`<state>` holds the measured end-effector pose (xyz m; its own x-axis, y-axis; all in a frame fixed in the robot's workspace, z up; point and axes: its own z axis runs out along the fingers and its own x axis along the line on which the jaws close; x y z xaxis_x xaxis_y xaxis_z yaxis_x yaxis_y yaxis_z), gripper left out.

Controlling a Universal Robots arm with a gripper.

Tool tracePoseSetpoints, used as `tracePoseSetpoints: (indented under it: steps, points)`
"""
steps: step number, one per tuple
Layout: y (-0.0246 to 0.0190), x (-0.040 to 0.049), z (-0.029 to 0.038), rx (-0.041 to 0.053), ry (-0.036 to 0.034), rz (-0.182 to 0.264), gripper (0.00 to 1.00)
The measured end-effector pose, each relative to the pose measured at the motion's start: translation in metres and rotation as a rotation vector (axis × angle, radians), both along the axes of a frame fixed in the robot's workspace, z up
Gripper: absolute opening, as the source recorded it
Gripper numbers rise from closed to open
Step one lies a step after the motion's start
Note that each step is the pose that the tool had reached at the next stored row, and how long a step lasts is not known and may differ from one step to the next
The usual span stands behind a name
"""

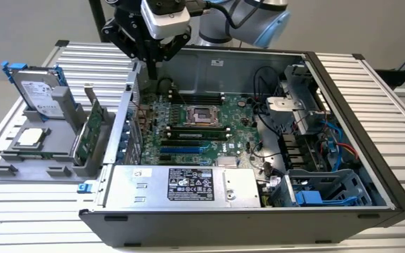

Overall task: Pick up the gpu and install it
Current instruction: 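Reach for the gpu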

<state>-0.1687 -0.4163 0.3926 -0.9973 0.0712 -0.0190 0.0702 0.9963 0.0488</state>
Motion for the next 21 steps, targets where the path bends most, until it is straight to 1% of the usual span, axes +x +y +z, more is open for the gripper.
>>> tracePoseSetpoints:
  steps: [21]
  points:
    - [0.0, -0.0283, 0.0, 0.0, 0.0, 0.0, 0.0]
